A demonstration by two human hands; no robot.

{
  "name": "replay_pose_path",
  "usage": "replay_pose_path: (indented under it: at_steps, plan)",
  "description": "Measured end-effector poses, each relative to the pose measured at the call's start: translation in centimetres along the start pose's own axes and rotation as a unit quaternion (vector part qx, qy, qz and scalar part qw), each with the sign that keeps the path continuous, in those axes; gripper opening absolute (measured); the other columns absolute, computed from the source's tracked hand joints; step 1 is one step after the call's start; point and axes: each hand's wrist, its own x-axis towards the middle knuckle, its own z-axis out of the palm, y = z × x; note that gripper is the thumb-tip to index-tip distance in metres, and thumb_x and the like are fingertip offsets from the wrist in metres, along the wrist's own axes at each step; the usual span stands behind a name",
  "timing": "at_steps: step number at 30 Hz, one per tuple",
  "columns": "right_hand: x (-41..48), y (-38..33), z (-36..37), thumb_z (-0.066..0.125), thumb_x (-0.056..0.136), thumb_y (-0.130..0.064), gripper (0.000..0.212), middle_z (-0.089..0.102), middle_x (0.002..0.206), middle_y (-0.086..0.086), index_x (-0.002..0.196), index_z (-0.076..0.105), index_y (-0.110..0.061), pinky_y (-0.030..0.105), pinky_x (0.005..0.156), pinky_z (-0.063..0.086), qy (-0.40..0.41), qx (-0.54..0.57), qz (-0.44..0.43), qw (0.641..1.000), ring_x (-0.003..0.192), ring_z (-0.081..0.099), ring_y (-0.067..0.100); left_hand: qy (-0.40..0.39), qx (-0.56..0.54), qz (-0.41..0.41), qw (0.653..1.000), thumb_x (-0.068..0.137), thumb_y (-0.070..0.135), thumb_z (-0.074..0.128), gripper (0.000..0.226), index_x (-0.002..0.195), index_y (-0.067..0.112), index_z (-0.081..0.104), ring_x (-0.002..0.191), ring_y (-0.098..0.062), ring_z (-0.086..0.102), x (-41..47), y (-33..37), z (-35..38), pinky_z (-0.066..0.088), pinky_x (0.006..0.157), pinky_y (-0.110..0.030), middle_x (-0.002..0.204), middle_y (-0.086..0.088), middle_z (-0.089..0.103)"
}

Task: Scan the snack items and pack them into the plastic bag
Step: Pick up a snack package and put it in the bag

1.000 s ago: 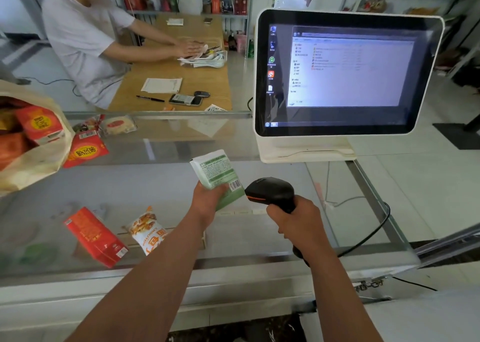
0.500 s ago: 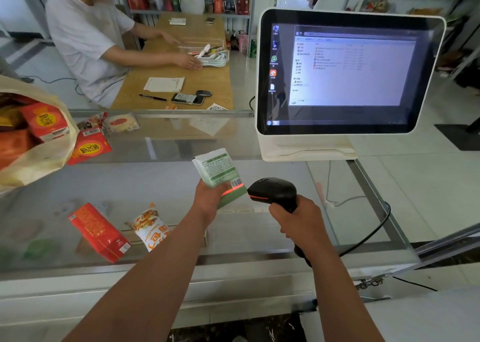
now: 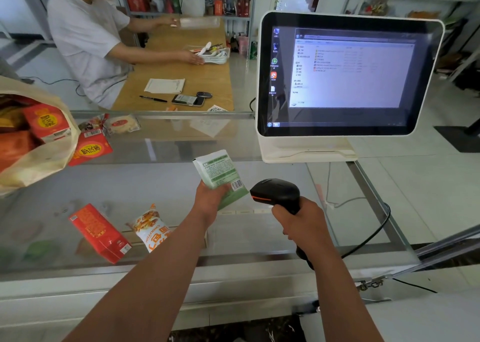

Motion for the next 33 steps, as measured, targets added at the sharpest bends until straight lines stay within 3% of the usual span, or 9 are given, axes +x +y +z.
replay_pose_path:
  at_steps: [7,14,18,21,25,29,33]
  plan:
    - [0.3,0.3,0.3,0.065,0.082,-0.021,0.011,0.063,0.067,0.008,0.076,0.059,-0.014,0.021,0.06,0.049,-0.007,0.011,-0.009,1.0,0.07,0.065,0.023,0.002,-0.003,-0.002,1.0,0.086,-0.002,0.064,0.038,0.12,0.015,0.06,0.103,-0.025,0.066,-0.3,0.2,0.0,0.056,0.086,-0.04,0.115,-0.006,0.067]
    - [1.1,1.0,1.9,0.072,0.078,-0.013,0.025,0.056,0.078,-0.013,0.091,0.053,-0.022,0.005,0.056,0.037,-0.016,0.006,-0.056,0.998,0.072,0.054,0.001,0.012,0.002,-0.011,1.0,0.087,-0.004,0.062,0.036,0.12,0.009,0.058,0.101,-0.027,0.066,-0.5,0.5,0.2,0.055,0.081,-0.038,0.115,-0.01,0.066]
    - [1.9,2.3,3.6,0.071,0.075,-0.012,0.031,0.059,0.095,-0.002,0.102,0.056,-0.017,0.013,0.067,0.04,-0.039,-0.02,-0.06,0.997,0.085,0.056,0.009,0.019,0.008,-0.021,1.0,0.086,-0.005,0.063,0.031,0.111,0.013,0.061,0.097,-0.027,0.067,-0.5,0.6,0.2,0.056,0.08,-0.038,0.111,-0.011,0.068]
    - [2.5,3.3,5.0,0.067,0.077,-0.011,0.031,0.055,0.098,0.003,0.106,0.056,-0.013,0.018,0.066,0.036,-0.018,-0.072,-0.073,0.995,0.085,0.054,0.015,0.01,0.012,-0.021,1.0,0.087,-0.005,0.062,0.026,0.106,0.013,0.063,0.095,-0.029,0.068,-0.7,0.8,0.2,0.056,0.083,-0.043,0.108,-0.013,0.069]
    - [2.7,3.4,6.0,0.064,0.083,-0.01,0.033,0.05,0.104,0.003,0.114,0.053,-0.012,0.015,0.07,0.033,0.01,-0.088,-0.088,0.992,0.084,0.048,0.011,0.013,0.016,-0.027,0.999,0.086,-0.005,0.062,0.027,0.111,0.007,0.061,0.095,-0.032,0.069,-0.9,1.0,0.3,0.056,0.084,-0.045,0.108,-0.016,0.069]
    - [2.8,3.3,6.6,0.062,0.084,-0.009,0.032,0.049,0.103,0.002,0.115,0.053,-0.01,0.02,0.074,0.041,0.022,-0.108,-0.086,0.99,0.091,0.055,0.019,0.002,0.017,-0.027,0.999,0.087,-0.006,0.06,0.031,0.117,0.003,0.059,0.095,-0.032,0.069,-1.2,1.3,0.4,0.057,0.082,-0.043,0.109,-0.016,0.069]
    - [2.7,3.5,7.0,0.065,0.08,-0.015,0.059,0.05,0.119,0.005,0.135,0.043,-0.015,0.027,0.091,0.045,-0.002,-0.131,-0.075,0.988,0.111,0.05,0.021,-0.009,0.018,-0.041,0.999,0.087,-0.007,0.059,0.027,0.112,0.004,0.061,0.093,-0.033,0.069,-1.5,1.5,0.1,0.057,0.079,-0.042,0.107,-0.018,0.069]
